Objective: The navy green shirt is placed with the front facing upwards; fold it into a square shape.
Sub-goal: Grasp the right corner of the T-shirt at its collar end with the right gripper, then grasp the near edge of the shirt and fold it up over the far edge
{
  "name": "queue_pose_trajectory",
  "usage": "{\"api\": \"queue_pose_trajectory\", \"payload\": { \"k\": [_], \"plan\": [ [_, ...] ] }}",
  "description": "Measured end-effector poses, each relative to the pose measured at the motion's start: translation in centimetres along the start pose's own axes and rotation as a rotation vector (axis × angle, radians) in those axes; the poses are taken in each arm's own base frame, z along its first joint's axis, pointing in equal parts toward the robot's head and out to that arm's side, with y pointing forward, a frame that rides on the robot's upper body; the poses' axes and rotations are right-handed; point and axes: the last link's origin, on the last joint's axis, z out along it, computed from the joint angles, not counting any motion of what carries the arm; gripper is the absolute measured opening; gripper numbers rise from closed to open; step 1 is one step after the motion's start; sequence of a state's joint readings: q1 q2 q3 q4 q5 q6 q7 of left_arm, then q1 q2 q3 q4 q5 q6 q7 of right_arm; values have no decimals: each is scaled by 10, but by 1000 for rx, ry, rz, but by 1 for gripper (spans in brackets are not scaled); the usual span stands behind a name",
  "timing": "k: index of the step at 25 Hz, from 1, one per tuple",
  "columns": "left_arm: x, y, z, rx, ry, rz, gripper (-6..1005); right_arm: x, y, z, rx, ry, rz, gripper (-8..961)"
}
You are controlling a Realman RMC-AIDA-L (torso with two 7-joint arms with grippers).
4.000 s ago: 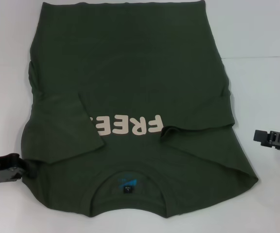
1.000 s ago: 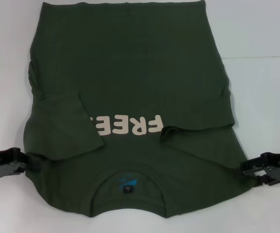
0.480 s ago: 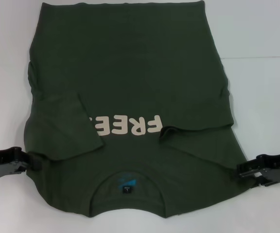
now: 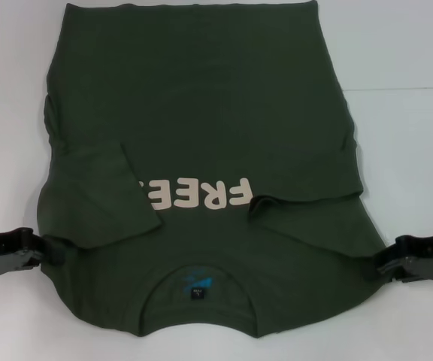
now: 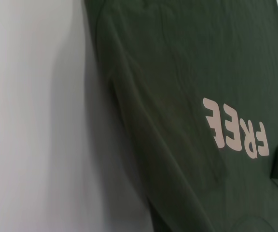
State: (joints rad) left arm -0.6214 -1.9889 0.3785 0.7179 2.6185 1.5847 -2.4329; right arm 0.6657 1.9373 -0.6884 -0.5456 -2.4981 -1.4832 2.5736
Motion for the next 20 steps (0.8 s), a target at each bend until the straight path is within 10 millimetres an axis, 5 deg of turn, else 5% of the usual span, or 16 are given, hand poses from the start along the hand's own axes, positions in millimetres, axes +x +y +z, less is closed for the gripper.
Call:
{"api": "queue_pose_trajectory", "payload": {
  "k": [4,13,20],
  "plan": [
    [0,0,0,-1,2,-1,44,-1,0,-3,-3,-4,1,331],
    [2,1,-1,-3,5,2,43,-3,1,-4,2,2,-37,65],
    [2,1,-1,-10,11,1,44,-3,2,-6,-7,0,-67,55]
  ]
}}
